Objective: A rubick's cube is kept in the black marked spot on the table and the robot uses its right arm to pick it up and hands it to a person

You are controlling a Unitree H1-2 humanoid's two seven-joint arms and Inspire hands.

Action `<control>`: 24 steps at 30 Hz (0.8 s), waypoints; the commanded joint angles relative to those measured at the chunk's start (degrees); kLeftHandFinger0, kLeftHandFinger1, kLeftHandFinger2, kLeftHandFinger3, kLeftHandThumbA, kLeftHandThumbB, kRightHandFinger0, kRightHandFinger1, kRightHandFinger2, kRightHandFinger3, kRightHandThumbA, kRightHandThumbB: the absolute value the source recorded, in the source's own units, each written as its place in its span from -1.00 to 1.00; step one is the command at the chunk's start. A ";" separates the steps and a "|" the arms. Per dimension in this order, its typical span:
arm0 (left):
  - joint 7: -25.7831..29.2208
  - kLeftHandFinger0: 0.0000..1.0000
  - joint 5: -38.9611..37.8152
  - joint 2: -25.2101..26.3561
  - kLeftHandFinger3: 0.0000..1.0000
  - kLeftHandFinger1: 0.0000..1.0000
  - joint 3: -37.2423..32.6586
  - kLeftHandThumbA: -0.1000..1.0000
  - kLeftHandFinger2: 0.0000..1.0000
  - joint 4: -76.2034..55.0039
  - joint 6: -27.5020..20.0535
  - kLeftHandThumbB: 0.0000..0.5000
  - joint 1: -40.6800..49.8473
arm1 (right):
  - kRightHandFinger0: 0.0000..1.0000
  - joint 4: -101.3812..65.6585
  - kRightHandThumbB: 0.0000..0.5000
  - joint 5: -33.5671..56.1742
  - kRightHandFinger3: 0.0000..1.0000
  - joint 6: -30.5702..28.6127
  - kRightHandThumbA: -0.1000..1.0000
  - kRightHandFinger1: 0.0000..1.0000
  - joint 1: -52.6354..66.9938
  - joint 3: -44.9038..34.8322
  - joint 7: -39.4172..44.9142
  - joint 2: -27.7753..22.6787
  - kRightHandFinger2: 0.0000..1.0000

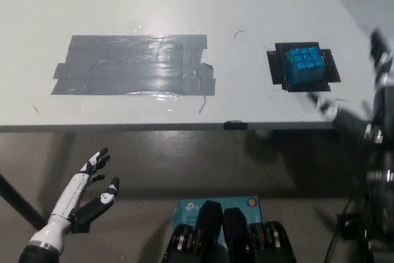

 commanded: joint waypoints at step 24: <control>-0.62 0.83 0.58 0.59 1.00 1.00 0.49 0.13 1.00 -0.82 -1.71 -0.70 -1.36 | 1.00 44.69 0.71 0.56 1.00 3.25 0.84 1.00 -26.36 -1.65 -6.71 -2.20 1.00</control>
